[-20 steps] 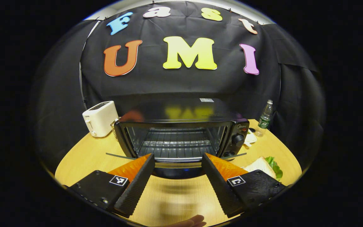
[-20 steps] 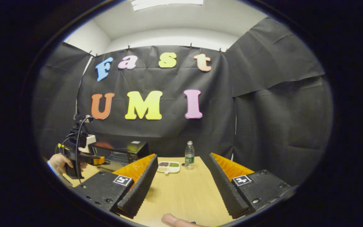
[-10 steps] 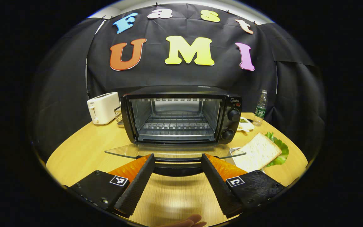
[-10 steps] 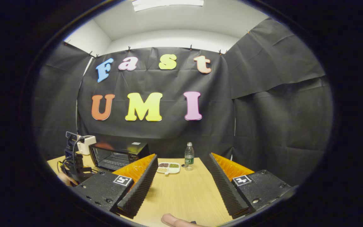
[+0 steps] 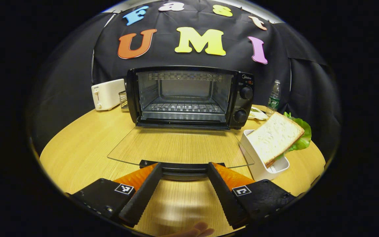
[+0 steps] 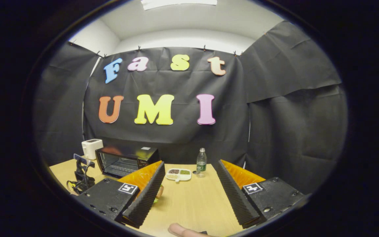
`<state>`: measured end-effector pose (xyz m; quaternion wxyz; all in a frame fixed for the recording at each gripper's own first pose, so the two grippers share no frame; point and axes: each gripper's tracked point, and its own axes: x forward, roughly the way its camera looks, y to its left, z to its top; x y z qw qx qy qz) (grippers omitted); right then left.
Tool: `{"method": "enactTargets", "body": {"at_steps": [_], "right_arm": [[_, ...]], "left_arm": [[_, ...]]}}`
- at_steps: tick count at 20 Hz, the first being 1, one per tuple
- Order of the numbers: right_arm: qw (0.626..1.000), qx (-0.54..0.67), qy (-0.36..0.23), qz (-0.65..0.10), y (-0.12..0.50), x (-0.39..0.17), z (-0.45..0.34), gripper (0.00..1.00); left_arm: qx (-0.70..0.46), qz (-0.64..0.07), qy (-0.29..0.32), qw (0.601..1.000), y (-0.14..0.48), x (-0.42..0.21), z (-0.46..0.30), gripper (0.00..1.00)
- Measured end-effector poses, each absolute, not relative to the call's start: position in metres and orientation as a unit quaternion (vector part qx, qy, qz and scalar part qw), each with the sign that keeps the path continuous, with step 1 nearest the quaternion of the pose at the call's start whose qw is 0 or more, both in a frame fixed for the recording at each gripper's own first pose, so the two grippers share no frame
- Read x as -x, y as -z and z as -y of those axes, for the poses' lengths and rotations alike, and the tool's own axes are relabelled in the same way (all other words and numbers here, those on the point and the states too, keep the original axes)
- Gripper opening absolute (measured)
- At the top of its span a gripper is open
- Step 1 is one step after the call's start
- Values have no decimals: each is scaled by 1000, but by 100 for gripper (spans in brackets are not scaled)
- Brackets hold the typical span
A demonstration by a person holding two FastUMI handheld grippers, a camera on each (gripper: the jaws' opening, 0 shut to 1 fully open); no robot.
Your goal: Open the electric oven with the left hand, put the food in, and close the electric oven.
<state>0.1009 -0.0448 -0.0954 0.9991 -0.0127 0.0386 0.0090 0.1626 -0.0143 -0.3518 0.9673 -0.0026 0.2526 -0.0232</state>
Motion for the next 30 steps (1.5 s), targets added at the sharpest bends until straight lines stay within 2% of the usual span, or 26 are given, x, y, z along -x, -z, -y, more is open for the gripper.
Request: {"method": "enactTargets", "body": {"at_steps": [3, 6, 9, 11, 14, 16, 18, 22, 23, 24, 26, 27, 30], "right_arm": [[997, 30, -26, -63, 102, -129, 36, 100], [991, 40, -42, -118, 124, -167, 30, 100], [976, 26, -79, -199, 160, -201, 14, 100], [958, -10, -124, -258, 185, -217, -6, 100], [909, -79, -191, -363, 230, -229, -40, 100], [871, -105, -213, -431, 262, -230, -53, 92], [838, -115, -232, -480, 287, -237, -65, 91], [765, -154, -274, -562, 316, -235, -88, 85], [756, -152, -277, -573, 323, -236, -88, 87], [751, -150, -275, -581, 328, -239, -88, 79], [739, -160, -274, -594, 334, -240, -89, 70], [735, -171, -277, -595, 333, -239, -92, 58], [724, -195, -281, -598, 331, -234, -95, 50]], "left_arm": [[7, -234, 29, 972, 335, -155, 15, 95], [8, -187, 38, 982, 289, -148, 13, 95], [-9, -129, 33, 991, 229, -142, 6, 94], [-12, -98, 28, 995, 191, -138, 0, 94], [-12, -58, 17, 998, 142, -128, -9, 94], [-19, -32, 1, 999, 114, -118, -21, 94], [-26, -12, -17, 999, 92, -108, -34, 94], [-34, -8, -23, 999, 83, -100, -37, 94], [-36, -14, -21, 999, 86, -99, -35, 94], [-37, -18, -22, 999, 90, -99, -35, 94], [-39, -27, -21, 999, 91, -95, -35, 94], [-40, -30, -24, 998, 93, -95, -36, 94], [-39, -30, -26, 998, 91, -89, -35, 94]]}}
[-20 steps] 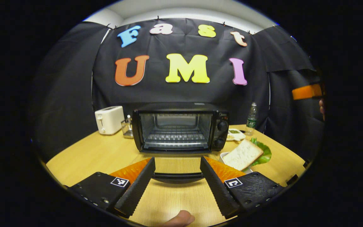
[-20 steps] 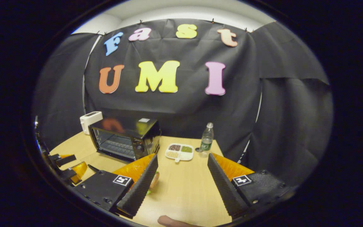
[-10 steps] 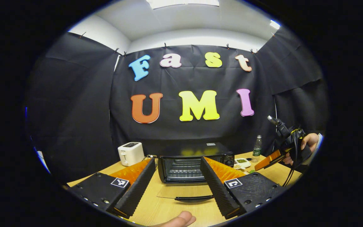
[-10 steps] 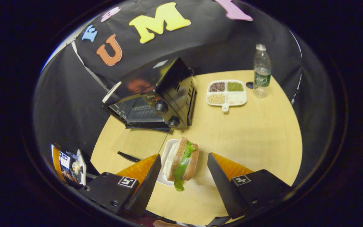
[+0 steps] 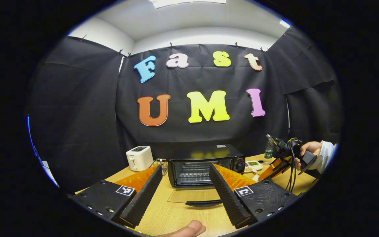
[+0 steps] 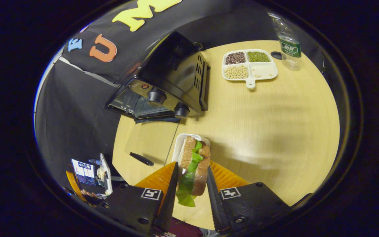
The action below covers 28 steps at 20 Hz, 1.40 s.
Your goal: Open the electric oven with the left hand, put the food in, and close the electric oven.
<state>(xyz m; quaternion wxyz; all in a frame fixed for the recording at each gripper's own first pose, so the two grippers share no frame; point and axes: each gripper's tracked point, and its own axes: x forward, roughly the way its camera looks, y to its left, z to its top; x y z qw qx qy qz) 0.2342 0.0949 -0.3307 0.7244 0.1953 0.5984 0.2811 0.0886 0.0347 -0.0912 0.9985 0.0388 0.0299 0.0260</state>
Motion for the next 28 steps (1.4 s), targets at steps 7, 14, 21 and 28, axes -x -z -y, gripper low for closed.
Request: {"method": "enactTargets", "body": {"at_steps": [7, 14, 21, 28], "right_arm": [[761, -201, -254, -562, 299, -213, -75, 36], [778, -300, -241, -497, 264, -182, -114, 36], [757, -408, -247, -447, 261, -181, -207, 36], [761, -520, -187, -341, 279, -247, -289, 36]], "left_arm": [[-28, -19, -10, 999, 86, -66, -32, 97], [0, -19, -5, 1000, 90, -45, -52, 97], [15, -35, -12, 999, 107, -45, -91, 97], [1, -35, -27, 999, 116, -50, -125, 94]]}}
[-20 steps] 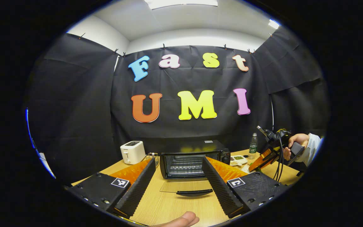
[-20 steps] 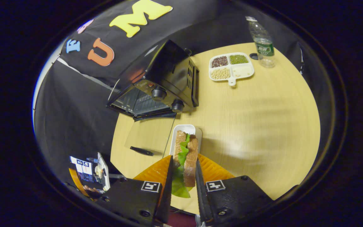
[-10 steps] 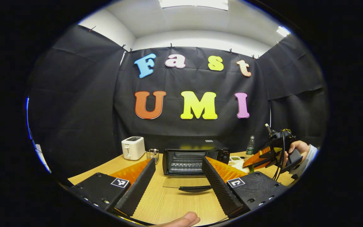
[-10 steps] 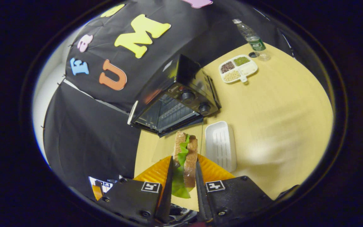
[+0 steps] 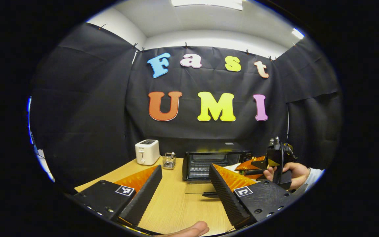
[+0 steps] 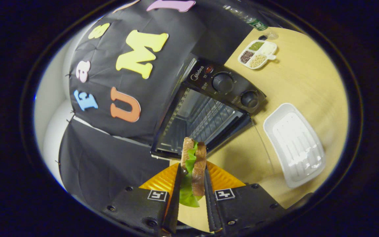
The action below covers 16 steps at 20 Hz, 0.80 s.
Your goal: Open the electric oven with the left hand, put the food in, and close the electric oven.
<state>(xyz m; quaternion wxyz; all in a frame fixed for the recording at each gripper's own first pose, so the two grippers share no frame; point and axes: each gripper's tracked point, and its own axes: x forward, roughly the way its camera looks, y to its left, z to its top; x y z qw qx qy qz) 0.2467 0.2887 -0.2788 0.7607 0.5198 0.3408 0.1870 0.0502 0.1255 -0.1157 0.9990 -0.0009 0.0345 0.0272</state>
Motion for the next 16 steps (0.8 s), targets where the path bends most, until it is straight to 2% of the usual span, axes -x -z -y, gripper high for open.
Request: {"method": "enactTargets", "body": {"at_steps": [4, 6, 10, 13, 16], "right_arm": [[769, -562, -123, -278, 295, -305, -313, 39], [780, -566, -93, -252, 305, -336, -320, 36], [805, -555, -34, -205, 325, -381, -320, 37], [814, -548, -23, -193, 330, -402, -326, 37], [815, -539, -16, -212, 347, -405, -329, 41]], "left_arm": [[-8, -49, -25, 998, 124, -58, -129, 94], [-8, -61, -23, 998, 131, -63, -130, 94], [-11, -74, -22, 997, 142, -73, -135, 94], [-19, -87, -26, 996, 150, -78, -139, 94], [-17, -93, -20, 995, 154, -80, -136, 94]]}}
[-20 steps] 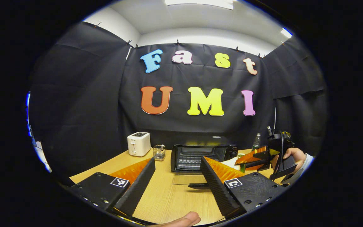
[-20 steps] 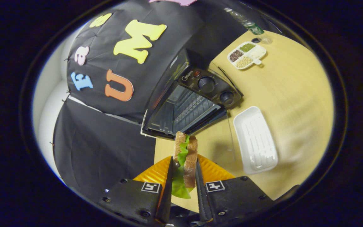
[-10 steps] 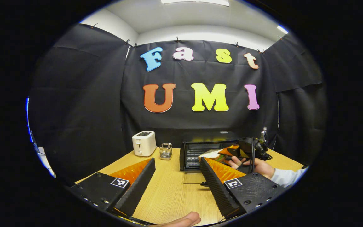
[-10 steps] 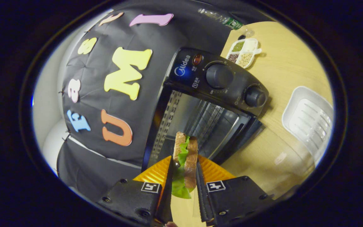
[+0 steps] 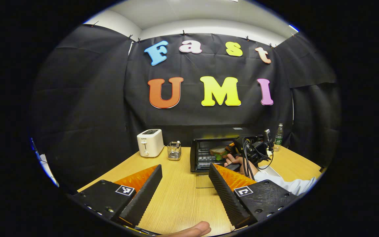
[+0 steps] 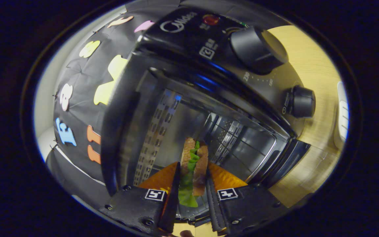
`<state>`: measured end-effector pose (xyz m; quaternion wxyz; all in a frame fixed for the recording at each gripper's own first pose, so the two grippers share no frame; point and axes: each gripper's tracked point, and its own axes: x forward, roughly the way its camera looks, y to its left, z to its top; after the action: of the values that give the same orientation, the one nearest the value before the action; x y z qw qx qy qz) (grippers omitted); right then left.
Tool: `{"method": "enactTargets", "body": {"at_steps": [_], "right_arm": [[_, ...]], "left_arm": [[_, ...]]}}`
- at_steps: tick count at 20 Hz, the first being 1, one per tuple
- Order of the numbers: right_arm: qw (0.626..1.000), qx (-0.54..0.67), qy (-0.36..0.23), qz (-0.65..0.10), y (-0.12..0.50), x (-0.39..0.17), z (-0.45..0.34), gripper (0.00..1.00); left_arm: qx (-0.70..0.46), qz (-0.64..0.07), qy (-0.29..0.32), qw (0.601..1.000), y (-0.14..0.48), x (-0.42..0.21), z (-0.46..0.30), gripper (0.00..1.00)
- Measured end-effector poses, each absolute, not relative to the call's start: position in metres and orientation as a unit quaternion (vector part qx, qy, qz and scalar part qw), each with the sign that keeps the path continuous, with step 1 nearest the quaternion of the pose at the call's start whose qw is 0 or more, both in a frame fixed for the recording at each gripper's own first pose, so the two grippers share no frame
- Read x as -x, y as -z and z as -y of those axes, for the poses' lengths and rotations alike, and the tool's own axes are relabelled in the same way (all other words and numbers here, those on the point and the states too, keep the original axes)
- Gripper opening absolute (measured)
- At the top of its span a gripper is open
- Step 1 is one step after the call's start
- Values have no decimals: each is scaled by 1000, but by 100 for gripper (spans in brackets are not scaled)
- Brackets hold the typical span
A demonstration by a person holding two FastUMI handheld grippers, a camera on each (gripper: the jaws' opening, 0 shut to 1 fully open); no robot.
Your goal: Open the electric oven with the left hand, put the food in, and close the electric oven.
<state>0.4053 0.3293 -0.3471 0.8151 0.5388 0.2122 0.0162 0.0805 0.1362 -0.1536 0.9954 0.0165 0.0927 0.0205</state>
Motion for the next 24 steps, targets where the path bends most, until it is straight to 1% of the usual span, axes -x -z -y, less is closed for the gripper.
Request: {"method": "enactTargets", "body": {"at_steps": [1, 2, 3, 4, 5, 6, 7, 10, 11, 12, 13, 16, 17, 19, 20, 21, 24], "right_arm": [[820, -534, -16, -207, 345, -408, -326, 45], [830, -518, -16, -206, 343, -409, -325, 46], [839, -502, -13, -209, 342, -409, -322, 46], [847, -487, -13, -213, 345, -408, -324, 47], [852, -475, -19, -218, 344, -407, -325, 53], [860, -457, -22, -225, 345, -409, -328, 56], [871, -431, -30, -235, 345, -408, -331, 67], [902, -346, -52, -253, 347, -403, -341, 84], [909, -324, -57, -258, 347, -401, -343, 93], [915, -304, -62, -259, 346, -401, -343, 94], [920, -284, -67, -260, 345, -399, -342, 100], [936, -219, -74, -266, 349, -396, -343, 100], [940, -194, -79, -269, 349, -395, -345, 94], [947, -128, -89, -279, 355, -391, -350, 95], [949, -96, -92, -287, 358, -390, -350, 100], [950, -66, -96, -291, 360, -388, -349, 97], [942, -31, -98, -320, 367, -380, -342, 100]], "left_arm": [[-16, -94, -19, 995, 155, -81, -136, 94], [-14, -95, -17, 995, 156, -83, -135, 94], [-12, -97, -17, 995, 158, -83, -135, 94], [-9, -99, -16, 995, 159, -83, -134, 94], [-7, -101, -15, 995, 160, -83, -133, 94], [-5, -103, -14, 995, 161, -83, -132, 94], [-5, -103, -13, 995, 161, -83, -131, 94], [-6, -107, -10, 994, 160, -82, -128, 94], [-7, -107, -10, 994, 161, -82, -127, 94], [-8, -107, -9, 994, 160, -82, -126, 94], [-10, -107, -9, 994, 160, -82, -126, 94], [-11, -106, -8, 994, 159, -82, -125, 94], [-11, -107, -8, 994, 161, -81, -125, 94], [-10, -111, -10, 994, 164, -80, -126, 94], [-8, -114, -12, 993, 166, -79, -126, 94], [-5, -119, -12, 993, 168, -79, -125, 94], [-4, -123, -10, 992, 171, -78, -122, 94]]}}
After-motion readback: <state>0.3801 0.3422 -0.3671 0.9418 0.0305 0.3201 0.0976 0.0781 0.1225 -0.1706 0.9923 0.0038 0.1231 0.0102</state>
